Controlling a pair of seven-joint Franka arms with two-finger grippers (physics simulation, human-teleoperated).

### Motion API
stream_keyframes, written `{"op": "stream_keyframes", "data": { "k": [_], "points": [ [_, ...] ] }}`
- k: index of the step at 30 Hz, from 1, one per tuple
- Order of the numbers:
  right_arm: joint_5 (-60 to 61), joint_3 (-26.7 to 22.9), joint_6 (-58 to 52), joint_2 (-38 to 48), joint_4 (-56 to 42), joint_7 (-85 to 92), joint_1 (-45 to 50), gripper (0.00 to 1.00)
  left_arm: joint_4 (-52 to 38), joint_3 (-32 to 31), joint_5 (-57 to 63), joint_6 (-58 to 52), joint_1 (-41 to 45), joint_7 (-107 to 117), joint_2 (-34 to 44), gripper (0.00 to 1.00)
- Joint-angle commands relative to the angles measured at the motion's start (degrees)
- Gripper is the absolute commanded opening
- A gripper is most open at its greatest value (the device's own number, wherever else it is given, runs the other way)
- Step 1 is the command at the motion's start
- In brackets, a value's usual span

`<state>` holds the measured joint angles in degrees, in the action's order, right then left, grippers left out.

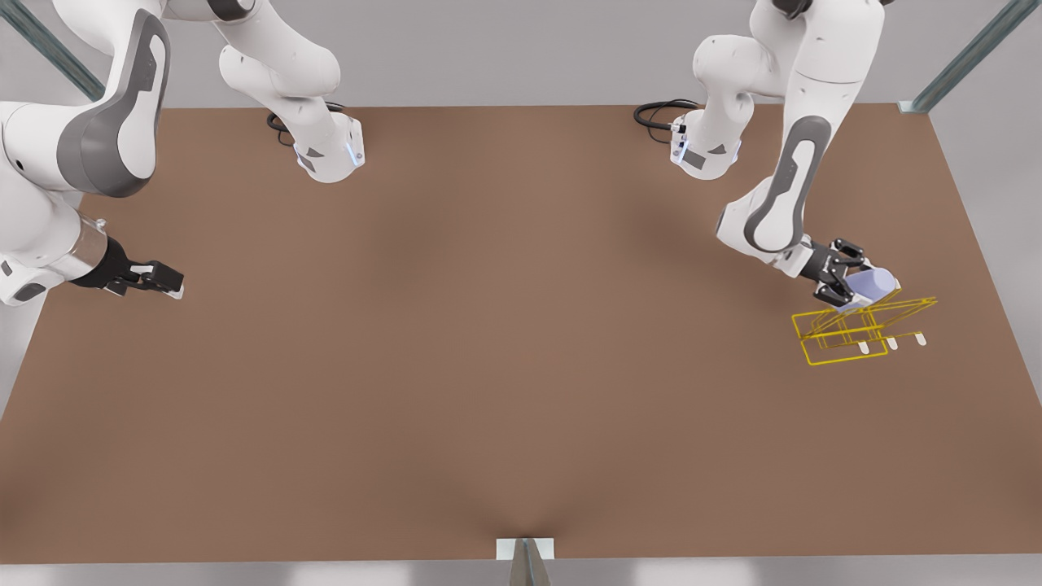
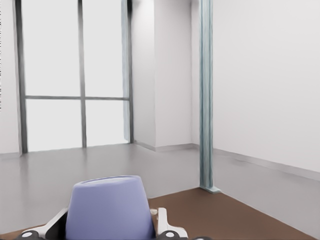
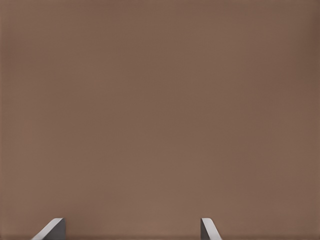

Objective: Place the cup on the cup holder

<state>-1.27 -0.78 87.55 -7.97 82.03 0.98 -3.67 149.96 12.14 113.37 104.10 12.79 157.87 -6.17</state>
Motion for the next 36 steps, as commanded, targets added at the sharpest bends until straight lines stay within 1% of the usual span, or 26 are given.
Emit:
{"op": "stream_keyframes", "data": {
  "k": [1,8,10,11,12,13,14,15,16,17,18,19,20,21,22,23,24,25,26,27,36],
  "points": [
    [0.0,0.0,0.0,0.1,0.0,0.0,0.0,1.0,0.0,0.2,1.3,0.8,0.1,3.8,-0.1,1.0],
    [0.0,0.0,0.0,0.0,0.0,0.0,0.0,1.0,-0.1,0.2,1.2,0.2,0.1,3.1,0.0,1.0],
    [0.0,0.0,0.0,0.0,0.1,0.1,0.0,1.0,-1.1,-0.4,-0.1,1.4,0.2,-0.8,1.9,1.0],
    [0.0,0.0,0.0,0.0,0.1,0.1,0.0,1.0,-2.8,-1.9,-7.4,5.0,0.3,-7.1,4.9,1.0],
    [0.0,0.0,-0.1,0.1,0.1,0.1,0.0,1.0,-5.0,-4.1,-18.4,8.6,0.3,-17.3,9.2,1.0],
    [0.0,0.0,-0.1,0.0,0.1,0.1,0.0,1.0,-9.3,-7.7,-31.2,8.7,0.4,-27.3,10.8,1.0],
    [0.0,0.0,-0.1,0.1,0.1,0.1,0.0,1.0,-18.8,-11.3,-54.0,7.6,0.4,-43.5,12.0,1.0],
    [0.0,0.0,-0.1,0.1,0.1,0.1,0.0,1.0,-27.7,-11.7,-70.5,5.6,0.4,-55.7,10.7,1.0],
    [0.0,0.0,-0.2,0.1,0.1,0.1,0.0,1.0,-34.5,-11.2,-87.3,2.1,0.3,-69.2,9.6,1.0],
    [0.0,0.0,-0.1,0.1,0.1,0.1,0.0,1.0,-38.7,-11.1,-93.9,-1.0,0.4,-75.0,7.9,1.0],
    [0.0,0.0,-0.1,0.1,0.1,0.1,0.0,1.0,-44.9,-10.9,-108.1,-5.5,0.2,-88.5,5.6,1.0],
    [0.0,0.0,-0.1,0.0,0.1,0.1,0.0,1.0,-49.8,-8.2,-119.5,-11.3,0.0,-105.7,4.0,1.0],
    [0.0,0.0,-0.1,0.0,0.1,0.1,0.0,1.0,-57.2,-3.9,-128.0,-20.3,0.0,-128.1,-0.4,1.0],
    [0.0,0.0,-0.1,0.0,0.1,0.1,0.0,1.0,-67.0,-0.8,-133.6,-29.6,0.0,-143.3,-9.0,1.0],
    [0.0,0.0,-0.1,0.0,0.1,0.1,0.0,1.0,-71.0,1.2,-140.1,-33.9,-3.6,-149.6,-12.3,1.0],
    [0.0,0.0,-0.1,0.0,0.1,0.1,0.0,1.0,-71.5,0.6,-130.5,-33.4,-4.3,-171.5,-12.1,1.0],
    [0.0,0.0,-0.1,0.0,0.1,0.1,0.0,1.0,-69.3,-2.6,-120.9,-27.1,-3.8,-185.5,-9.6,1.0],
    [0.0,0.0,0.0,0.0,0.1,0.1,0.0,1.0,-70.0,-5.7,-122.5,-25.4,-3.7,-185.4,-10.1,1.0],
    [0.0,0.0,0.0,0.0,0.1,0.1,0.0,1.0,-70.5,-8.8,-120.3,-22.4,-1.7,-176.4,-11.2,1.0],
    [0.0,-0.1,-0.1,0.1,0.1,-0.1,0.2,1.0,-69.8,-10.3,-120.5,-20.4,-0.8,-164.0,-10.3,1.0],
    [0.0,0.0,0.5,0.0,0.0,0.1,0.0,1.0,-68.4,-9.9,-119.5,-19.8,-0.8,-162.0,-8.6,1.0]
  ]
}}
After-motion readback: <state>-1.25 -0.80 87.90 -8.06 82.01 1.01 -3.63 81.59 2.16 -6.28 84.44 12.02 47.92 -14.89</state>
